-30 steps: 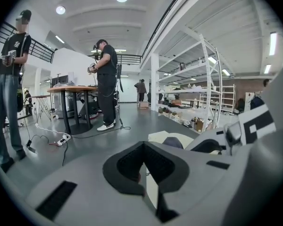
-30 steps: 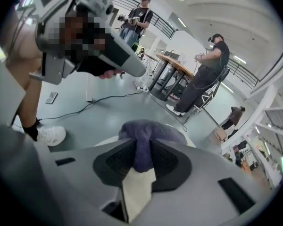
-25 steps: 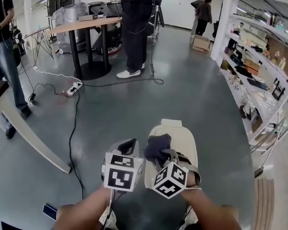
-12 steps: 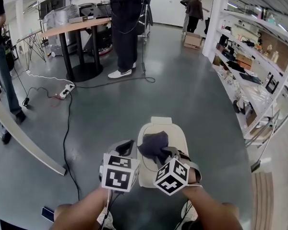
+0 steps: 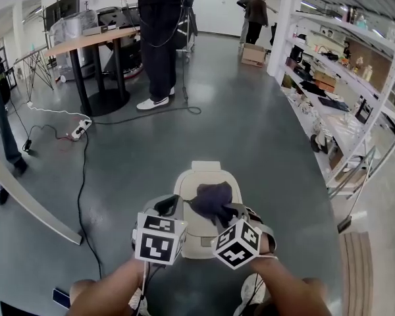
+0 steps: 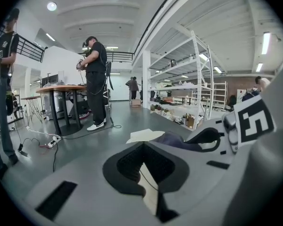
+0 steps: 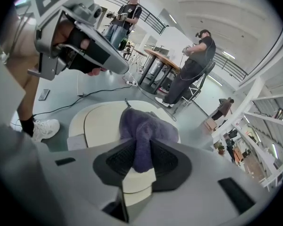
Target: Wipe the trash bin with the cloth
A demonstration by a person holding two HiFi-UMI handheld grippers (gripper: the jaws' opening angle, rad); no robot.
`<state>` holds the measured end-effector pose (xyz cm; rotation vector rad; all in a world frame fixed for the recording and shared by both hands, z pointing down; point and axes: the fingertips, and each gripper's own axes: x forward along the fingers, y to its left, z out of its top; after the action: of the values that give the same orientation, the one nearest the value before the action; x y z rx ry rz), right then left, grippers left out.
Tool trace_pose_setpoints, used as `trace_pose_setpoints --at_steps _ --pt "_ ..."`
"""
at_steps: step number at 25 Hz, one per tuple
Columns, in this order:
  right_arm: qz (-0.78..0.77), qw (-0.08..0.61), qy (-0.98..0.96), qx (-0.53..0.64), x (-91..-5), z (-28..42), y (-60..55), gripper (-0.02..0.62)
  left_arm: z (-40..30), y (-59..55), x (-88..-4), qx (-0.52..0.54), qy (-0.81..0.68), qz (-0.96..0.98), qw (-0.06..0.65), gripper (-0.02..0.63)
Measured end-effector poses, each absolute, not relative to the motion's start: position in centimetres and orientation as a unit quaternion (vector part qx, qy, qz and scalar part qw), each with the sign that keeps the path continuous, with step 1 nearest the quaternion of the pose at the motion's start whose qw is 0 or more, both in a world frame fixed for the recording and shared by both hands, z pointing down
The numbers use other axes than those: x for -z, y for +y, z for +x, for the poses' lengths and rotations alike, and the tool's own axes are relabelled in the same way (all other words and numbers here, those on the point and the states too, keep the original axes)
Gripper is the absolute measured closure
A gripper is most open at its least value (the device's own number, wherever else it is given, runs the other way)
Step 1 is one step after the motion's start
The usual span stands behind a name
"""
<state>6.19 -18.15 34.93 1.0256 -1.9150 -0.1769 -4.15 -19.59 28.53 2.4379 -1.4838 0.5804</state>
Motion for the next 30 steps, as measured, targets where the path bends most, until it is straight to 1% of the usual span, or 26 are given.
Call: trace_pose_setpoints --at_steps 10,18,22,24,30 --pt "0.441 0.457 -0.771 0.048 -35.0 10.1 -18.1 0.503 -1.6 -19.9 -28.6 -0.199 -0.496 0.838 0.112 0.606" --pt "0.456 0.434 -0.777 0.002 -35.5 13.0 -17.9 0.503 -0.4 -19.9 -28.1 -0.192 -0.496 0.839 0.110 0.606" --pt "0.459 0.437 -0.774 0.010 -35.3 13.3 -18.0 0.503 0.0 -19.7 -28.0 -0.195 -0.495 0.840 0.109 0.606" --pt "0.472 0.423 -0.774 0.020 -34.6 13.4 -18.1 0.503 0.0 -19.6 -28.0 -0.196 -0.495 0.839 0.107 0.606" --pt "0.496 0.351 -0.792 0.053 -30.4 12.0 -17.6 0.503 -1.2 -19.4 -27.7 -0.198 -0.511 0.831 0.101 0.606"
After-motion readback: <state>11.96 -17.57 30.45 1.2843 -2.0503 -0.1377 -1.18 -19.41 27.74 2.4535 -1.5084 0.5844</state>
